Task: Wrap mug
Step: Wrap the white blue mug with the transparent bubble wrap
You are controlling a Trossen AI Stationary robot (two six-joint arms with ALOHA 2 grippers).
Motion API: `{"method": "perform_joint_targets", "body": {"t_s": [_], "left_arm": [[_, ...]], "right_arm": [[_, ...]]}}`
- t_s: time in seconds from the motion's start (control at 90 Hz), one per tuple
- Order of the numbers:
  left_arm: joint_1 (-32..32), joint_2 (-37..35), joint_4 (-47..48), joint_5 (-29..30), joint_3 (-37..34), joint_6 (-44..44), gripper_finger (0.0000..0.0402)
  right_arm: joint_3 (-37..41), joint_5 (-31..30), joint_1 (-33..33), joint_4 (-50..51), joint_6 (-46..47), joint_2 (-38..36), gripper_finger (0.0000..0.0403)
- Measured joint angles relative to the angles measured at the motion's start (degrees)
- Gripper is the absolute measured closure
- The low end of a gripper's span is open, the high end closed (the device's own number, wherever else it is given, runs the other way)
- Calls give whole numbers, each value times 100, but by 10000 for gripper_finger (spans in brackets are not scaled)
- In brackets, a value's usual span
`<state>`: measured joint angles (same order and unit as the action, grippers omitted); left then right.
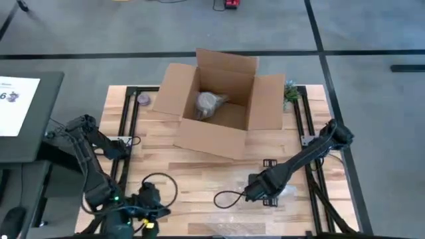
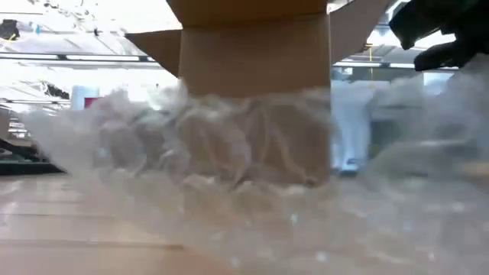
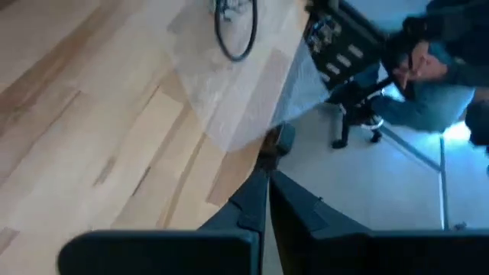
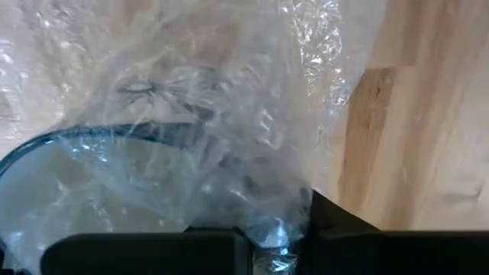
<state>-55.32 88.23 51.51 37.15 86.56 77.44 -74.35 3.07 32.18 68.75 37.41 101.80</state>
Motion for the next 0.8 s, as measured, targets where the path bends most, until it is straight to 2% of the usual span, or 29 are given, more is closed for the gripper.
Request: {"method": "perform_joint_targets", "body": {"t_s": [0.244, 0.467, 0.622, 0.8], "left_arm": [[418, 0, -319, 0, 0, -370, 402], [460, 0, -327, -4, 0, -370, 402], [460, 0, -293, -54, 0, -508, 402], [460, 0, -296, -382, 0, -864, 402]], "right_arm": [[41, -121, -163, -82, 8, 0, 350], [-41, -165, -234, 25, 13, 4, 291], [-460, -186, -232, 626, 15, 7, 250], [-1235, -186, -173, 1386, 422, 7, 231]]}}
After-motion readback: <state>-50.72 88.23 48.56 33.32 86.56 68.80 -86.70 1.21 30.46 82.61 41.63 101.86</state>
